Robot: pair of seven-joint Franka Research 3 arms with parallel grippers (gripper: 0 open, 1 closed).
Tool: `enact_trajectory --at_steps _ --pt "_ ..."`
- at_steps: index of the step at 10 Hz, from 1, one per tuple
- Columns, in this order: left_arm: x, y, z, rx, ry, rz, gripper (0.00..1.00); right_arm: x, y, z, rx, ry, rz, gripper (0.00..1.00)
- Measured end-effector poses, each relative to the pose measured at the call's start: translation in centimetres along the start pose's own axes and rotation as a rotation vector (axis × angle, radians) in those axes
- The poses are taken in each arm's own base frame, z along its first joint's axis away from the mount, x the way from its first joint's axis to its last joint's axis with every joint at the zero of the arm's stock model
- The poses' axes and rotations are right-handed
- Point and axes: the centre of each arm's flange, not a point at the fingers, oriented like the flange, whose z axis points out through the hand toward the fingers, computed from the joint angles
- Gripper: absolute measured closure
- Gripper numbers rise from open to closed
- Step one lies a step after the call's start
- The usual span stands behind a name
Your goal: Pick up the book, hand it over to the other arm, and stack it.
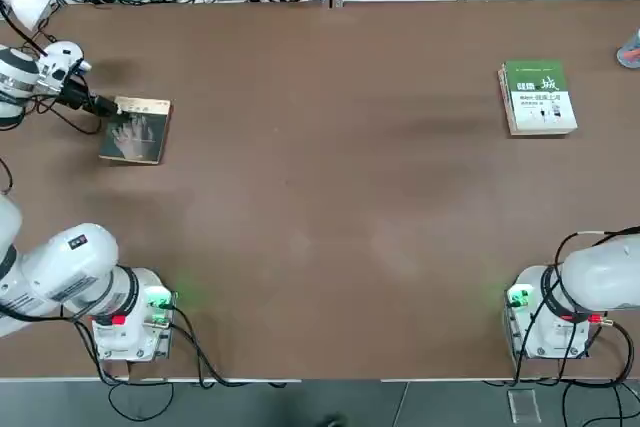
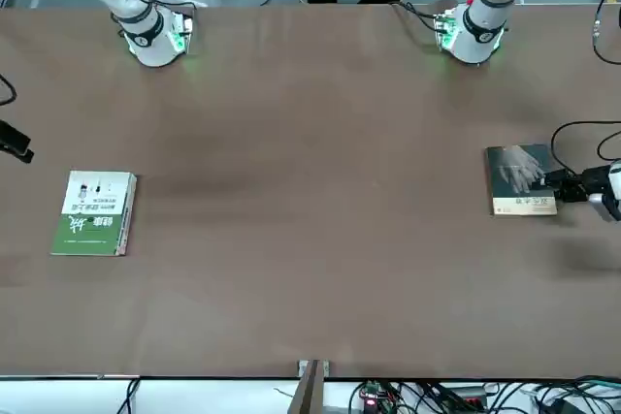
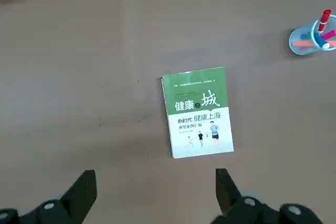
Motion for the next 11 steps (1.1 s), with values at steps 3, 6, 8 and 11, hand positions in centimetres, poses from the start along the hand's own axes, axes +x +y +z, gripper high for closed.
enact_trajectory --at_steps 3,6,8,11 --pt "0.02 -0.01 -0.03 0.001 0.000 0.000 0.64 0.00 0.00 0.00 0.000 0.000 0.000 0.00" --pt "0.16 0.07 -0.16 -0.004 0.001 0.002 0.78 0.00 0.00 0.00 0.000 0.000 0.000 0.00" --pt "0.30 0.14 -0.30 -0.007 0.001 0.005 0.85 0.00 0.00 0.00 0.000 0.000 0.000 0.00" --pt "0.64 0.43 -0.60 -0.020 0.002 0.007 0.94 0.00 0.00 0.00 0.000 0.000 0.000 0.00"
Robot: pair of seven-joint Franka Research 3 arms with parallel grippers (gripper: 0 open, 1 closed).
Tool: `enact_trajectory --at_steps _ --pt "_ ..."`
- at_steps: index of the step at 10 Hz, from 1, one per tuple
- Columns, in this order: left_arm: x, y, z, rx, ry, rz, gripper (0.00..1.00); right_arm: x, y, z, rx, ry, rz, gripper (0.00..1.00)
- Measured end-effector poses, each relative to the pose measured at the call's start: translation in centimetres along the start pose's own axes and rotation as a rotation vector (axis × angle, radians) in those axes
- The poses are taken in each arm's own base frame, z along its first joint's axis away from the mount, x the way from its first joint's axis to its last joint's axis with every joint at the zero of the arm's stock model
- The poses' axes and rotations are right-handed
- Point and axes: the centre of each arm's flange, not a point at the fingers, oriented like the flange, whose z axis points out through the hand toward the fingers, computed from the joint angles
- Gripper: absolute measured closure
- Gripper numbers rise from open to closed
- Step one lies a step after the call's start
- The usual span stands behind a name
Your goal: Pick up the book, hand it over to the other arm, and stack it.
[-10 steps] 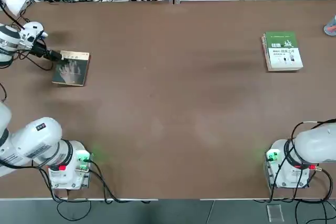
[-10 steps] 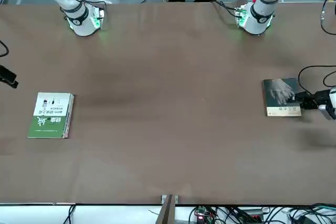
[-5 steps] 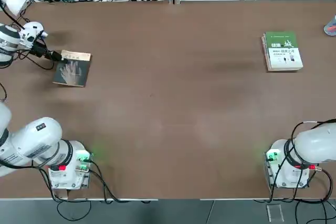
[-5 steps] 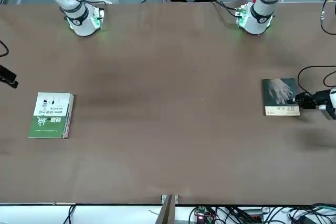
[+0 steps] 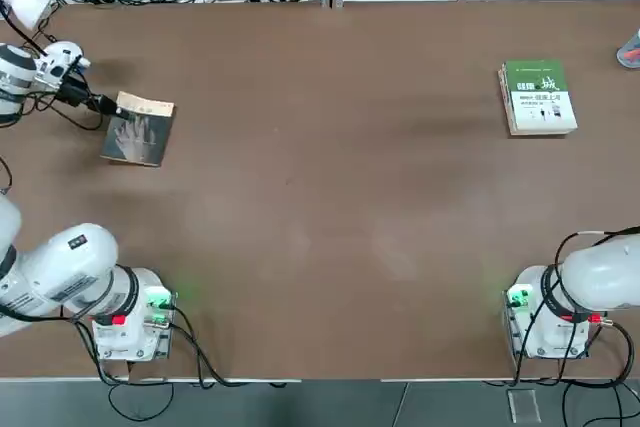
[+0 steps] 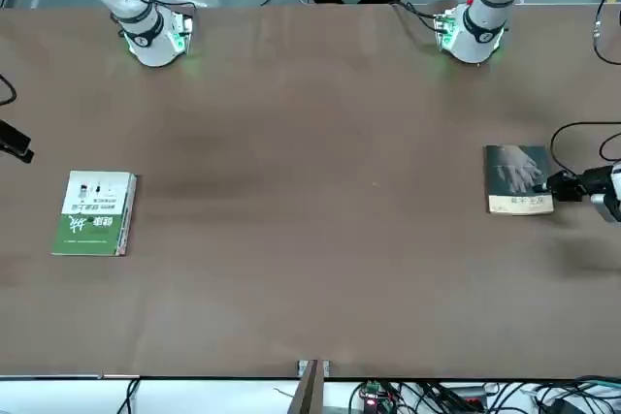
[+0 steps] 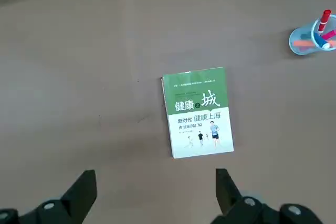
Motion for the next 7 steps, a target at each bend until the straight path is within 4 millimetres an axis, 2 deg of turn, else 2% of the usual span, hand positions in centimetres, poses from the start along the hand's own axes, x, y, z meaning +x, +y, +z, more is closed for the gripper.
enact_trajectory --at_steps 7 --pt "1.3 1.3 -1.7 -0.081 -0.031 -0.065 0.96 0.0 0.0 0.0 0.000 0.000 0.000 0.00"
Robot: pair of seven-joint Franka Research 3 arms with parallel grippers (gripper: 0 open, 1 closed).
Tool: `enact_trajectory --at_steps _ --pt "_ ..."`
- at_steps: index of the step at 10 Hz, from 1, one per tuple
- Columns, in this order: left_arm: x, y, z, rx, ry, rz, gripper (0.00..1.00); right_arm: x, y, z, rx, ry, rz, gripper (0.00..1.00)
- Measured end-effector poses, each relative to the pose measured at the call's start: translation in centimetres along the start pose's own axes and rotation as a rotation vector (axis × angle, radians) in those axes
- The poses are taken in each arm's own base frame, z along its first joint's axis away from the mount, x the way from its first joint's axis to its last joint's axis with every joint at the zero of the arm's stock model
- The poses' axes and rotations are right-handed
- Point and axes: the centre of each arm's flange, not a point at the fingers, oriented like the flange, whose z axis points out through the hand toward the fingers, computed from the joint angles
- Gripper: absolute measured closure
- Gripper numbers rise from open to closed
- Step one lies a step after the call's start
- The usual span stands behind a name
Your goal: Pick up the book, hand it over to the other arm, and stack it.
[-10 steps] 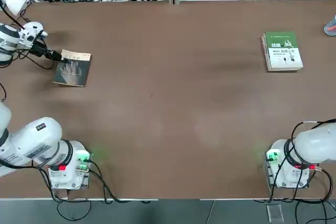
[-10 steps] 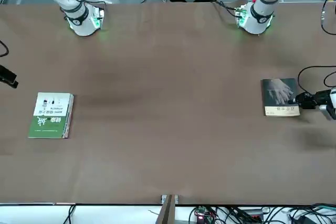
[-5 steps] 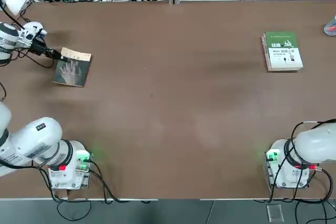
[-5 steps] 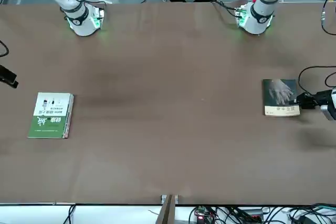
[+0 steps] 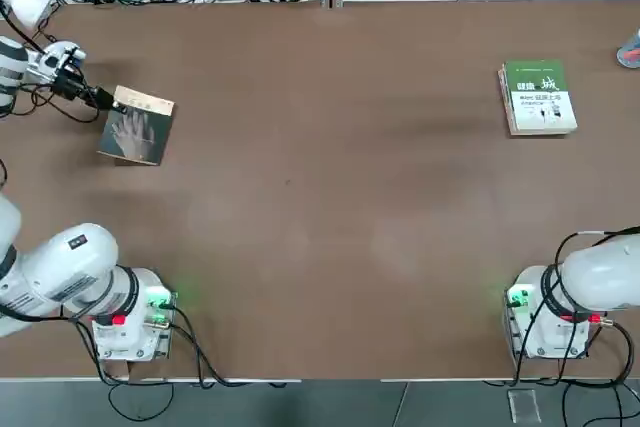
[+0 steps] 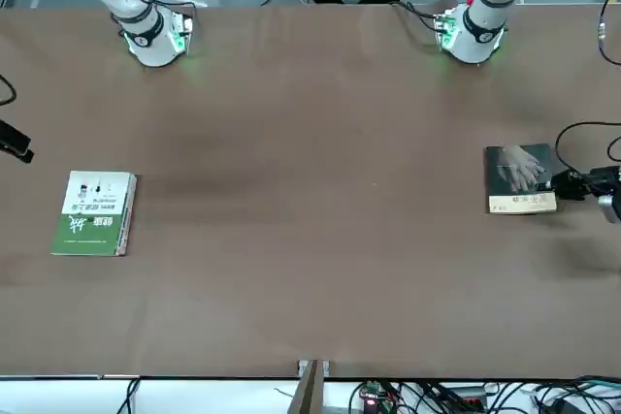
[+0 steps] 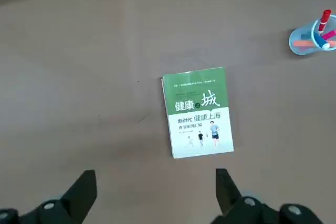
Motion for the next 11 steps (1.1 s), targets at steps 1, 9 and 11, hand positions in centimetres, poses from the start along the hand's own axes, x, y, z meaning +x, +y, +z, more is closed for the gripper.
enact_trajectory --at_steps 1,9,11 --pt "0.3 0.2 -0.4 -0.004 -0.001 -0.009 0.96 0.0 0.0 0.0 0.000 0.000 0.000 0.00" --pt "5.2 7.2 -2.7 -0.026 -0.021 -0.063 0.96 0.0 0.0 0.0 0.000 0.000 0.000 0.00" --pt "6.8 9.3 -2.3 -0.034 -0.029 -0.088 0.96 0.0 0.0 0.0 0.000 0.000 0.000 0.00"
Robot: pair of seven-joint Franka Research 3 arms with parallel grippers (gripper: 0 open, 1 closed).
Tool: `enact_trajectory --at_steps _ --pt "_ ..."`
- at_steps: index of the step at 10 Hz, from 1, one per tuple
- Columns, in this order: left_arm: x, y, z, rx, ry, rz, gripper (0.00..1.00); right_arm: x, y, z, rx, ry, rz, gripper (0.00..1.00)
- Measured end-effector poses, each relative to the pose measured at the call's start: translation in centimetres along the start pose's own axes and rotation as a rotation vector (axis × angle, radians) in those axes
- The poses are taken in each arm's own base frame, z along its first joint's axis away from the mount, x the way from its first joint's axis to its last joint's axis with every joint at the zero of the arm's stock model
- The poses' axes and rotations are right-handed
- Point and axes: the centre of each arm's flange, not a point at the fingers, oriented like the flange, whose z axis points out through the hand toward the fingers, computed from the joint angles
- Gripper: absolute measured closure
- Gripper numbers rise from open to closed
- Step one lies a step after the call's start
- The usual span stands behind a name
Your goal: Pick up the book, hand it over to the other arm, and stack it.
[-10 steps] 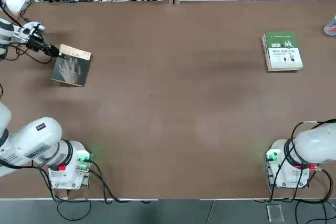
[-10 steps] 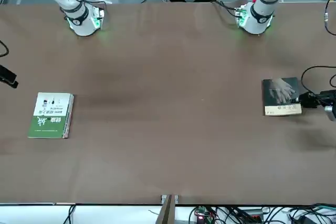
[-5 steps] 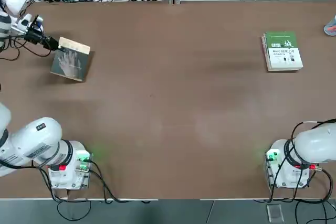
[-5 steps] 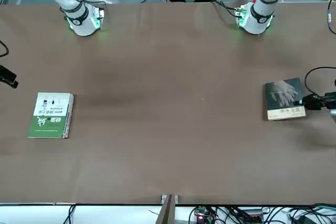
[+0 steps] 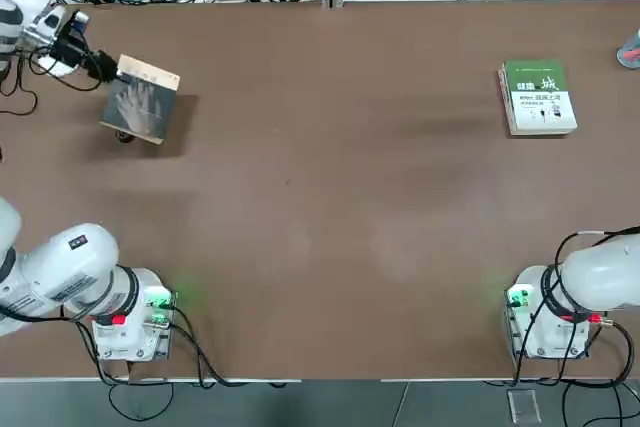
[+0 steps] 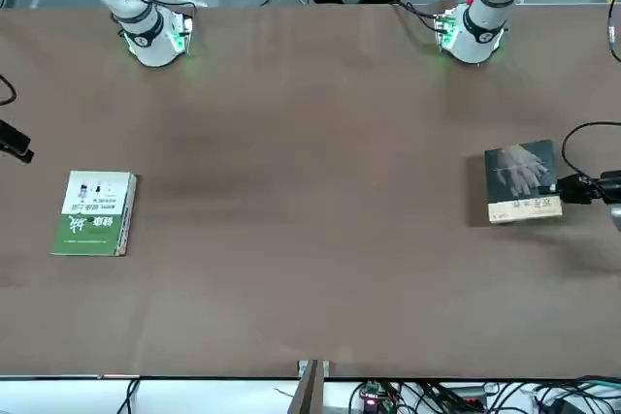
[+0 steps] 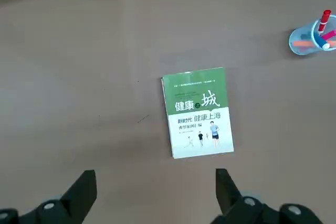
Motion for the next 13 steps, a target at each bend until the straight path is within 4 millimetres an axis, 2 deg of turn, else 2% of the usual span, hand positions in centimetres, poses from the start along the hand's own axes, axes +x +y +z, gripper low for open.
enact_trajectory --at_steps 3,9,13 --pt "2.5 4.8 1.0 -0.008 -0.014 -0.065 0.96 0.0 0.0 0.0 0.000 0.000 0.000 0.00" --pt "6.2 17.3 2.3 0.022 -0.045 -0.149 0.96 -0.1 -0.7 0.1 0.001 -0.004 -0.012 0.00" --pt "7.6 23.2 5.4 0.009 -0.088 -0.122 0.96 -0.2 -1.3 0.1 0.002 -0.004 -0.022 0.00"
